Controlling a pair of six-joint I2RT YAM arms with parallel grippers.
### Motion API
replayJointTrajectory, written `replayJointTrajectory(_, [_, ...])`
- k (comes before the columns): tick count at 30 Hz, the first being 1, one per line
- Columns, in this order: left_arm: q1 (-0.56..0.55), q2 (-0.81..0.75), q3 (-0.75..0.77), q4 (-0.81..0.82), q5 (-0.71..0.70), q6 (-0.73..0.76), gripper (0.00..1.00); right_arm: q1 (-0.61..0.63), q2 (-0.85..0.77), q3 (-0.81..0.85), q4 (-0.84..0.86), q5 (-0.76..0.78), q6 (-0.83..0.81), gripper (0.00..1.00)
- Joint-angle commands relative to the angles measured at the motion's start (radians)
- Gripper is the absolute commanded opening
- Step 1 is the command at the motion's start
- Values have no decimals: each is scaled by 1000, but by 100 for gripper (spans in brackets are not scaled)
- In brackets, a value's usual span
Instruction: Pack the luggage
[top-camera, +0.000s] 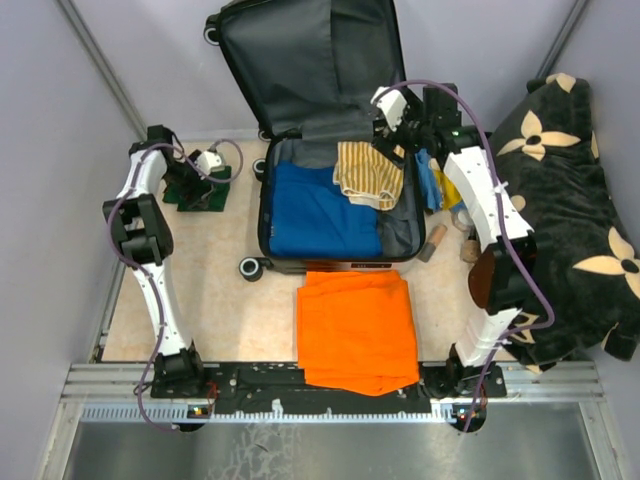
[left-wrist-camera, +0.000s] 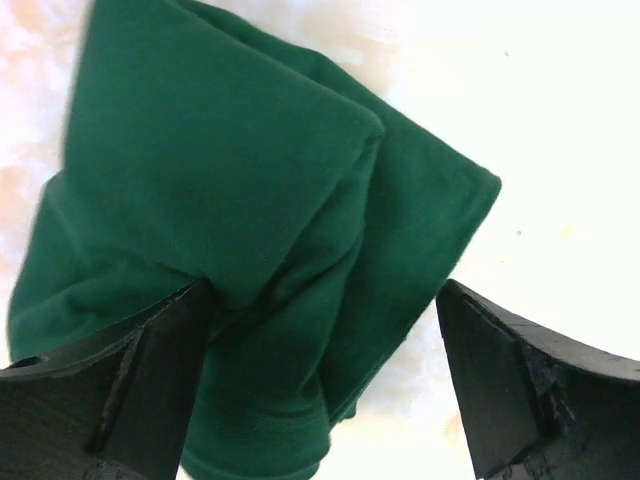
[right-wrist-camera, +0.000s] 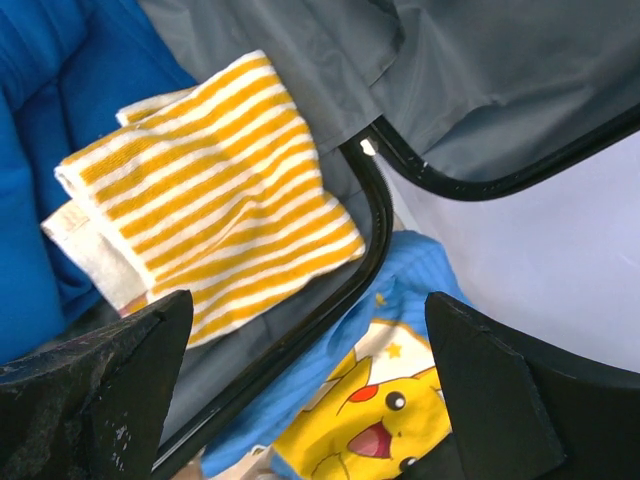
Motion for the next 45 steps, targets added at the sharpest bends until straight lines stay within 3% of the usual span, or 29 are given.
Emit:
replayJointTrajectory(1, [3, -20, -94, -72, -2, 98, 95, 8, -103, -46, 27, 21, 56, 99])
replayJointTrajectory(9, [0, -91, -292, 54, 1, 93, 94, 9, -166, -104, 29, 28, 76, 99])
replayJointTrajectory(13, [-4, -120, -375, 221, -27, 38, 85, 9, -184, -116, 36, 28, 76, 99])
replayJointTrajectory(16, [-13, -158, -453, 304, -33, 36, 67, 9, -201, -134, 48, 29, 90, 99])
replayJointTrajectory(22, [-23, -287, -626, 382, 17, -33, 20, 9, -251, -179, 49, -1, 149, 99])
replayJointTrajectory(26, [-21, -360, -646, 349, 80, -161, 1, 9, -283, -235, 87, 8, 160, 99])
replayJointTrajectory(33, [-7, -504, -619, 348, 173, -392, 0, 8, -281, -228, 115, 31, 201, 99])
replayJointTrajectory(45, [-15, -692, -450, 356, 275, -561, 0, 8, -249, -203, 138, 38, 219, 99])
